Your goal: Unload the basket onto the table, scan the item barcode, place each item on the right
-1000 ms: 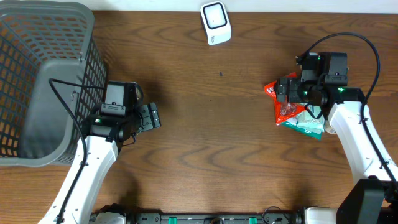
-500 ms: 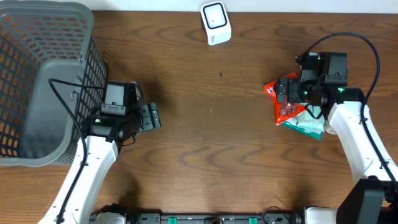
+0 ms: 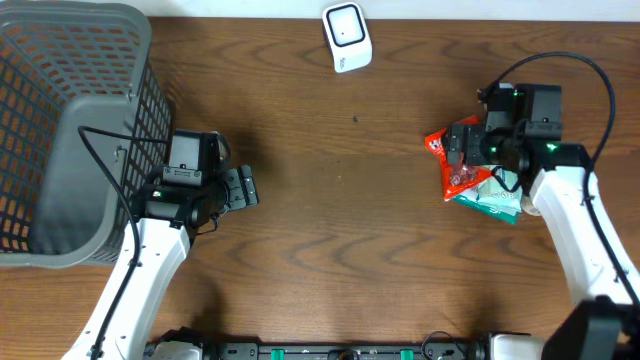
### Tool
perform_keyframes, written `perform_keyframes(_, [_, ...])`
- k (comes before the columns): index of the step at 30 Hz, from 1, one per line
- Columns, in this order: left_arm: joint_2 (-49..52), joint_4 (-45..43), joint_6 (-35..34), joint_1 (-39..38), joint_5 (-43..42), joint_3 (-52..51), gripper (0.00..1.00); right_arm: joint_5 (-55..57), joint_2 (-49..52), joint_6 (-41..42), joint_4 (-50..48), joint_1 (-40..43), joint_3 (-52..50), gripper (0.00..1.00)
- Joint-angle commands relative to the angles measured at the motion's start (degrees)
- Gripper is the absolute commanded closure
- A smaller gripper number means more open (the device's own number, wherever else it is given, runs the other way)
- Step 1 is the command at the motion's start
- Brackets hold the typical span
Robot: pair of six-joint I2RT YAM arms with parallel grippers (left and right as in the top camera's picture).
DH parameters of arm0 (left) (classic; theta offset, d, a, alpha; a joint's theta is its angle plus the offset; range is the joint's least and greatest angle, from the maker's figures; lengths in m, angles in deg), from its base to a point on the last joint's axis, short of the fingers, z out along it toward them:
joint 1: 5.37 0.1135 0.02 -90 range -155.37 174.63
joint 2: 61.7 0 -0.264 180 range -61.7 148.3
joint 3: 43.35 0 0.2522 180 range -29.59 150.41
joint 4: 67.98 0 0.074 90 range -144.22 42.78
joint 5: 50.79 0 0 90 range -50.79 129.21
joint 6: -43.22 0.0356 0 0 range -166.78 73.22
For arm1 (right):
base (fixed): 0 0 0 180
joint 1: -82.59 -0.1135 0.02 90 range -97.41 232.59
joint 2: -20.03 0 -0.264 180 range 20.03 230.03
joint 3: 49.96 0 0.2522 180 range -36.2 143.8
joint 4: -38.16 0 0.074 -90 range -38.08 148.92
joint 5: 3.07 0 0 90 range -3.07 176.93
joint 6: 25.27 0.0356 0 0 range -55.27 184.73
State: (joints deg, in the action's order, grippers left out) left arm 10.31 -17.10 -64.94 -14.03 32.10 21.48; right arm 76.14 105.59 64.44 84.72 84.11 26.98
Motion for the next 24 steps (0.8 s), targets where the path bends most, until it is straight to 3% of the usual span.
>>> perform_keyframes(1, [0.2,0.2,0.3,0.2,0.8,-0.1,0.15,-0.7,-6.9,-0.6,0.0,-0.1,0.3,0.01])
perform_keyframes(10, [0.2,0.2,0.3,0.2,0.8,-0.1,0.14,-0.7,-23.4,-0.6,0.0,-0.1,0.3,0.01])
perform_keyframes(15, [0.2,0.2,0.3,0.2,0.8,-0.1,0.15,9.9,-30.7,-2.8,0.1,-0.1,0.3,0.01])
perform_keyframes(24, [0.2,0.2,0.3,0.2,0.8,-0.1,0.15,10.7,-44.4,-3.6,1.0,-0.1,-0.1,0.01])
